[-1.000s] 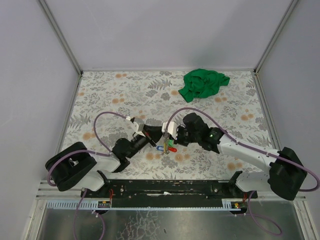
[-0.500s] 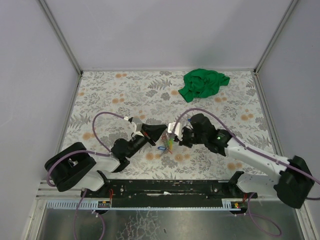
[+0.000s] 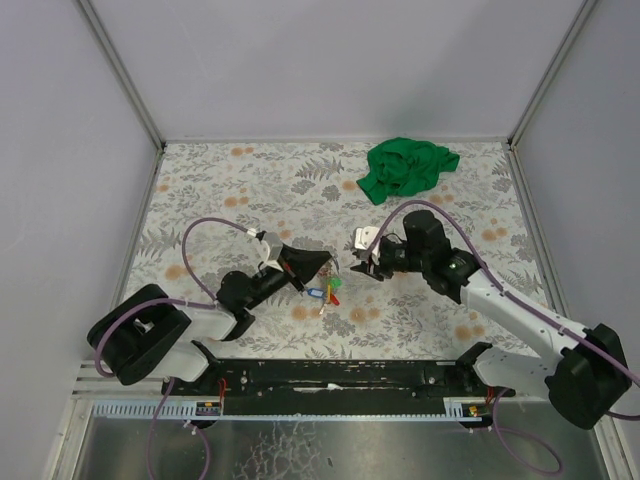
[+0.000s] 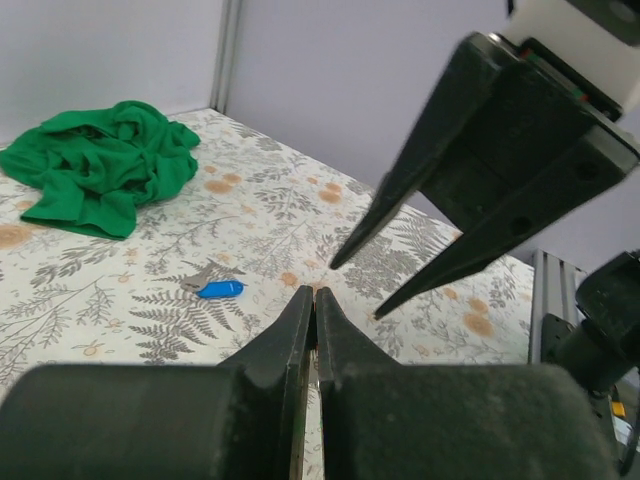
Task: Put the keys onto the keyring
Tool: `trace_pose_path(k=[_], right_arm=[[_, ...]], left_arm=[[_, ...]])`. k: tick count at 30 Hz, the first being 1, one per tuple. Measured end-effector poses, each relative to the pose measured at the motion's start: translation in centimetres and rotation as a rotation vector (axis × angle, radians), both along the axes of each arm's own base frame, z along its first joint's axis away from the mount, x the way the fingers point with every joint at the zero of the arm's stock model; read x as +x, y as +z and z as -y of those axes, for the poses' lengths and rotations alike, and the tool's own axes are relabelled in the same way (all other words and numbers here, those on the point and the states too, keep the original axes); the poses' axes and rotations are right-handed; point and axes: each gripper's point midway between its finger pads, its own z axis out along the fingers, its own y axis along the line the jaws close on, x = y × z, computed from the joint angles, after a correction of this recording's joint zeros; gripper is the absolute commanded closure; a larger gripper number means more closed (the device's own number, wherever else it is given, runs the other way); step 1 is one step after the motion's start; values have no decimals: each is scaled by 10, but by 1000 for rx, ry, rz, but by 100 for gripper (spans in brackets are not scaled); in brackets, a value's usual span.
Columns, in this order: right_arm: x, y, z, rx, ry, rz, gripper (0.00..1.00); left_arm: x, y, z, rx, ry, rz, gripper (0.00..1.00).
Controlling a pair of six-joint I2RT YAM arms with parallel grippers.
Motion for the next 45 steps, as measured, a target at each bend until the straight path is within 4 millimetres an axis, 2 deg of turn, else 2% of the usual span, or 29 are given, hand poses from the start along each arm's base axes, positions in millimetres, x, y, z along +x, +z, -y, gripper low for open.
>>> trace_pose_path(k=[7, 15, 22, 25, 33, 45], right_arm=[[5, 8, -18, 20, 91, 0, 57], [4, 16, -32, 38, 173, -12, 66], [-1, 12, -35, 31, 216, -42, 87], [-2, 9, -36, 23, 227, -61, 99], [-9, 4, -36, 15, 255, -101, 100], [-7, 2, -36, 16, 214, -146, 100]], left_arm=[[-9, 0, 5, 16, -58, 12, 100], [-13, 2, 9, 23, -96, 21, 100], [-15, 5, 10, 22, -108, 28, 100], [-16, 6, 10, 20, -110, 31, 100], [-17, 8, 10, 11, -112, 29, 100], [-17, 6, 7, 3, -102, 16, 100]])
